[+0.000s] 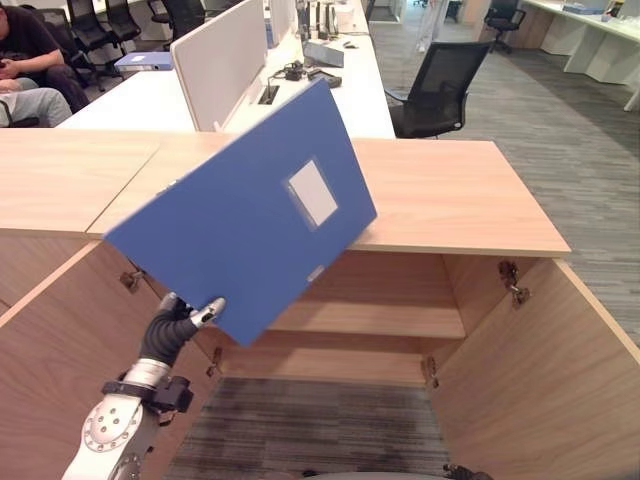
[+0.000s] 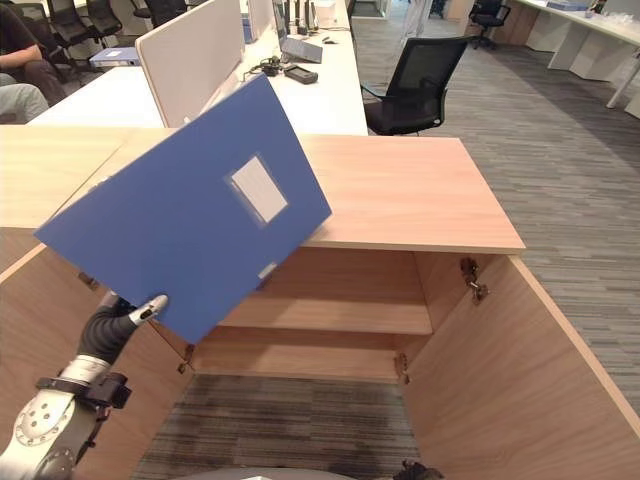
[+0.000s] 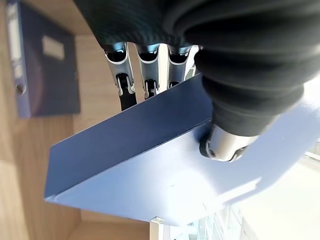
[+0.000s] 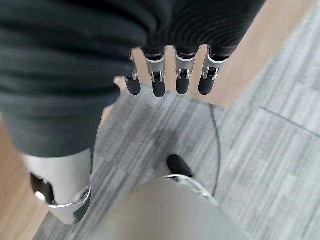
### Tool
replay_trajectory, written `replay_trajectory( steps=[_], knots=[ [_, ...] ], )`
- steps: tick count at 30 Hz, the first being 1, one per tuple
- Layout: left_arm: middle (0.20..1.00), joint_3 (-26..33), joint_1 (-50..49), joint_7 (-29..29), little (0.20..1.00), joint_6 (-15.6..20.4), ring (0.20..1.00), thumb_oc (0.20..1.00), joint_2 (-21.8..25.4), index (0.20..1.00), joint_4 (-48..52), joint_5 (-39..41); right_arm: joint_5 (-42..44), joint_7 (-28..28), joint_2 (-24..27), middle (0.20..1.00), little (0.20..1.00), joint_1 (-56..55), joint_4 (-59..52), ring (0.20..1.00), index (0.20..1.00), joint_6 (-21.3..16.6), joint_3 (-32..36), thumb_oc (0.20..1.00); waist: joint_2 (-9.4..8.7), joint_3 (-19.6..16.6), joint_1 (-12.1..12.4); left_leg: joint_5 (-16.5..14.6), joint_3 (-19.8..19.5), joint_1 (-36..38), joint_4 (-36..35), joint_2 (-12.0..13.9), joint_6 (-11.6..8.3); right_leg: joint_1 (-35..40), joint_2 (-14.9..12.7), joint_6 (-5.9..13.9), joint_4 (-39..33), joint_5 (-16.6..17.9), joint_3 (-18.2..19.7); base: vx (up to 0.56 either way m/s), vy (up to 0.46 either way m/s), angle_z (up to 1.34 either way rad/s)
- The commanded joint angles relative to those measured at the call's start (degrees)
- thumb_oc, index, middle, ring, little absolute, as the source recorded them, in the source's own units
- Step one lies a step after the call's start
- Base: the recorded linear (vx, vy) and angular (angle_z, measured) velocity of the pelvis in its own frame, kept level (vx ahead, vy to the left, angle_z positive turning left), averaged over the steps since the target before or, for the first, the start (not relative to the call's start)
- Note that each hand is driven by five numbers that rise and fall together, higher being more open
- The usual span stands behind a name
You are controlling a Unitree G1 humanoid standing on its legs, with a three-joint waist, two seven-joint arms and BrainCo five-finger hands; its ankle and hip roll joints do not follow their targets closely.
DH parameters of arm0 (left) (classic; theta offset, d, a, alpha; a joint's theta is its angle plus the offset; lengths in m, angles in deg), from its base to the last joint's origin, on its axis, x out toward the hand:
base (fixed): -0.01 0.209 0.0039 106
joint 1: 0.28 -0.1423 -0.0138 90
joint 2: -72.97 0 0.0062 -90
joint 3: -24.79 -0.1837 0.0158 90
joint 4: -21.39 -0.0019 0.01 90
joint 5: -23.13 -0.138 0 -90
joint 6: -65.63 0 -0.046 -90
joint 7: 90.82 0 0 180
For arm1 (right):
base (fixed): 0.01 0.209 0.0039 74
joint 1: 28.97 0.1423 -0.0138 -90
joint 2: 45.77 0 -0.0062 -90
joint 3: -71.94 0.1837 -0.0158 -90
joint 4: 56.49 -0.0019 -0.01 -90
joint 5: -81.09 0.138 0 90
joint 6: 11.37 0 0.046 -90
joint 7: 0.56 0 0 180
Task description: Put the empty folder in the office cabinet
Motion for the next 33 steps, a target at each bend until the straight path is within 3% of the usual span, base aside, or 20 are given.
replay_trajectory(
  steps=[1, 5, 10, 13, 25, 32, 33],
  knots=[
    [0.200, 1.96, 1.83, 0.54, 0.200, 2.89, 0.200, 0.200, 3.04, 0.200, 5.63, 2.26, 1.40, 0.62, -1.16, 1.000, 1.000, 3.31, 0.80, 1.000, 1.000, -0.52, -3.38, 1.000, -3.03, 0.49, -0.01, -5.01, -0.15, 0.14, 0.13, 1.12, -0.53, 1.05, -2.92, 4.04, 0.34, -1.89, 0.86, 0.00, 0.000, 0.00],
    [0.200, 1.77, 4.81, 2.39, 0.200, 3.76, 0.200, 0.200, 6.70, 0.200, 8.76, 6.09, 0.33, 0.20, -1.43, 1.000, 1.000, 2.66, 0.70, 1.000, 1.000, -0.91, -4.06, 1.000, -3.28, 0.05, -0.42, -5.28, 0.12, 0.18, 0.13, 1.10, -0.62, 0.97, -2.93, 4.16, 0.34, -1.87, 1.17, 0.00, 0.000, -0.02],
    [0.200, 0.58, 7.22, 4.24, 0.200, 3.56, 0.200, 0.200, 7.67, 0.200, 9.66, 10.03, -0.61, -0.34, -1.86, 1.000, 1.000, 2.42, 1.33, 1.000, 1.000, -1.24, -4.52, 1.000, -3.48, -0.15, -0.62, -5.44, 0.35, 0.31, 0.13, 1.13, -0.62, 0.92, -2.94, 4.19, 0.34, -1.86, 1.50, 0.00, 0.000, -0.01],
    [0.200, -3.25, 10.11, 6.91, 0.200, 2.37, 0.200, 0.200, 6.27, 0.200, 9.04, 15.66, -2.52, -0.69, -2.13, 1.000, 1.000, 2.97, 4.93, 1.000, 1.000, -0.48, -4.04, 1.000, -3.21, -0.29, -0.62, -5.58, 0.26, 0.49, 0.13, 0.97, -0.46, 1.08, -3.06, 4.28, 0.34, -1.94, 1.35, 0.00, 0.000, 0.00],
    [0.200, -10.16, 14.98, 8.89, 0.200, -0.56, 0.200, 0.200, 3.60, 0.200, 7.11, 23.79, -4.60, -0.78, -2.36, 1.000, 1.000, 4.20, 6.67, 1.000, 1.000, 0.31, -3.53, 1.000, -2.52, -0.37, -0.89, -6.01, 0.16, 1.33, 0.13, 0.72, -0.23, 1.90, -3.22, 4.25, 0.34, -2.23, 1.10, 0.00, 0.000, 0.00],
    [0.200, -9.80, 14.82, 7.91, 0.200, -0.39, 0.200, 0.200, 7.30, 0.200, 4.29, 20.35, -6.01, -1.06, -1.38, 1.000, 1.000, 3.42, 5.69, 1.000, 1.000, 0.99, -3.63, 1.000, -1.80, -0.60, -1.26, -5.98, 0.27, 1.84, 0.13, 0.81, -0.40, 2.29, -3.37, 4.32, 0.34, -2.34, 0.94, 0.00, 0.000, 0.00],
    [0.200, -9.37, 13.68, 8.26, 0.200, -0.59, 0.200, 0.200, 8.18, 0.200, 3.02, 18.75, -4.29, -1.85, -1.16, 1.000, 1.000, 2.50, 4.84, 1.000, 1.000, -0.43, -3.79, 1.000, -1.80, -0.55, -1.45, -6.04, 0.47, 1.88, 0.13, 0.82, -0.42, 2.22, -3.34, 4.31, 0.34, -2.25, 1.13, 0.00, 0.000, 0.00]
  ],
)
